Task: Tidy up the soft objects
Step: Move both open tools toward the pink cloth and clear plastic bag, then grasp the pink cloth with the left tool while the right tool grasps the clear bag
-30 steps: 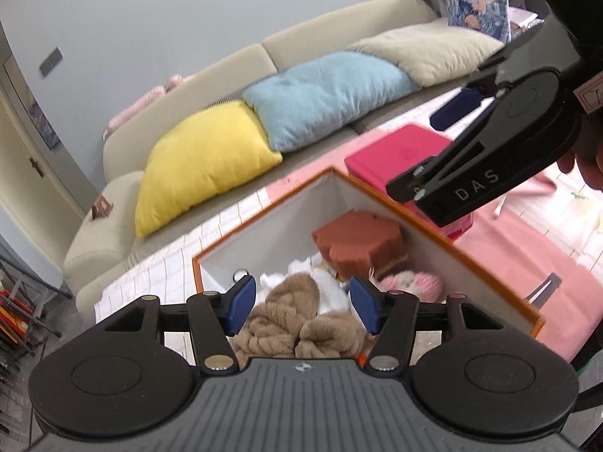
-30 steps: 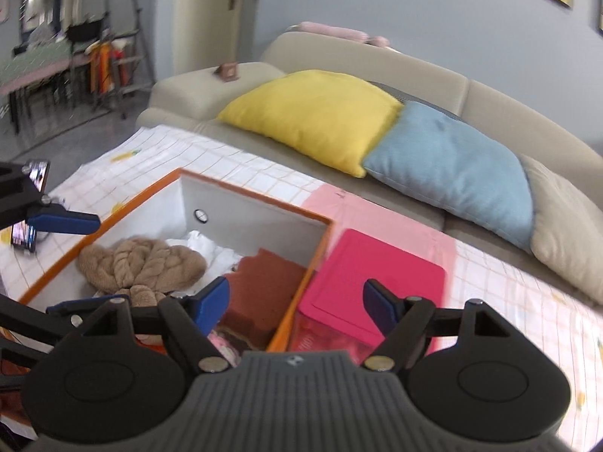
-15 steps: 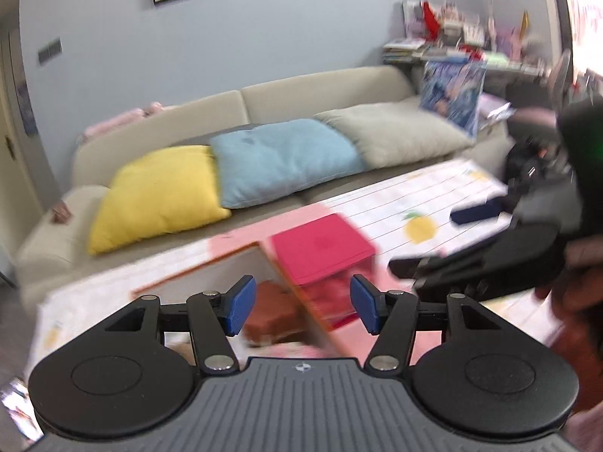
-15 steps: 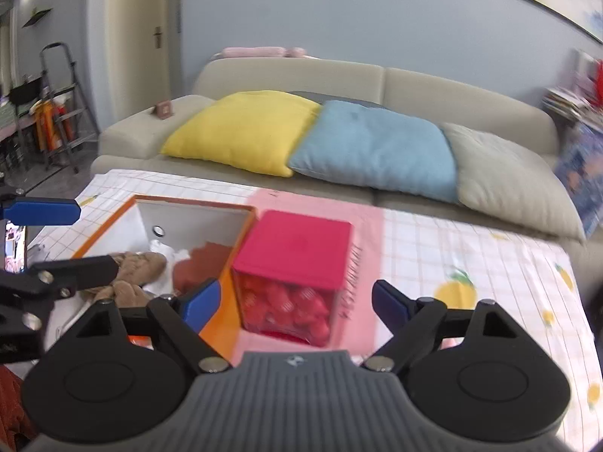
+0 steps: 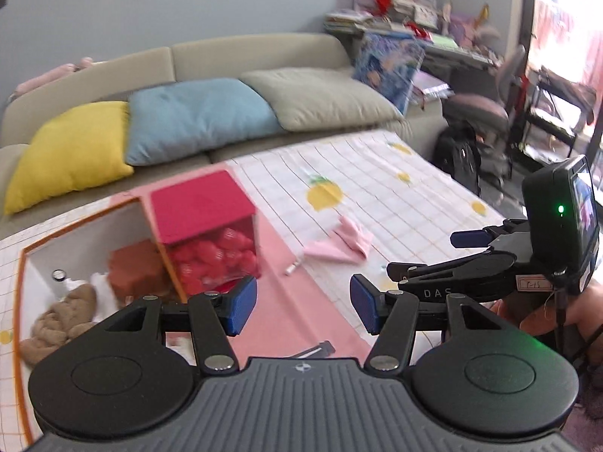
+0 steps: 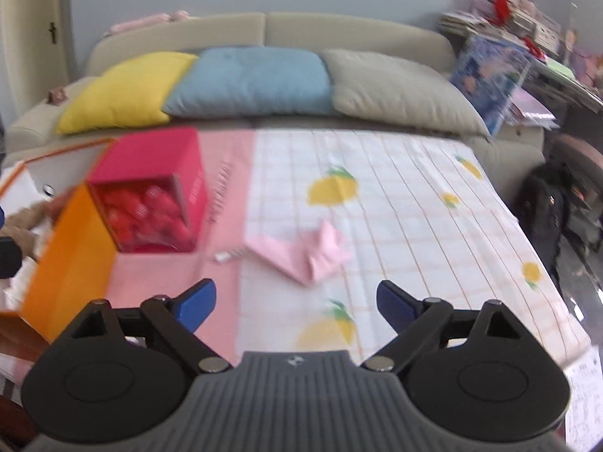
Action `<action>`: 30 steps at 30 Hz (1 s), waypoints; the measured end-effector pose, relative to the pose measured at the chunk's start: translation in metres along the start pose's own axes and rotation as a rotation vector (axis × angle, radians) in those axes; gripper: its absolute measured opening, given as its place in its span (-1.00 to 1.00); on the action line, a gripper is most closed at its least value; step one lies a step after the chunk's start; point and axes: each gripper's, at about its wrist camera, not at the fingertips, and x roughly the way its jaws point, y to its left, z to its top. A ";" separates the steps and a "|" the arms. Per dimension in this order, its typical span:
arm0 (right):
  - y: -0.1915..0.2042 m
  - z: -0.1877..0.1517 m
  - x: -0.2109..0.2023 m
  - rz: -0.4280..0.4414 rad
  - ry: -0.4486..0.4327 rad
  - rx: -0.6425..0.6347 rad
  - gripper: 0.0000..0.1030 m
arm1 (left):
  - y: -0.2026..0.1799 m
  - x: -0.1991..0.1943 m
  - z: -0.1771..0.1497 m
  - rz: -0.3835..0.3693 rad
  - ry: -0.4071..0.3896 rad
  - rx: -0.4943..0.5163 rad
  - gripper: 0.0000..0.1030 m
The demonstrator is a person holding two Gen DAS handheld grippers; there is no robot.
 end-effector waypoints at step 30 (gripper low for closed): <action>-0.104 0.015 0.129 -0.110 0.059 0.307 -0.45 | -0.058 0.246 0.033 -0.150 0.181 0.130 0.59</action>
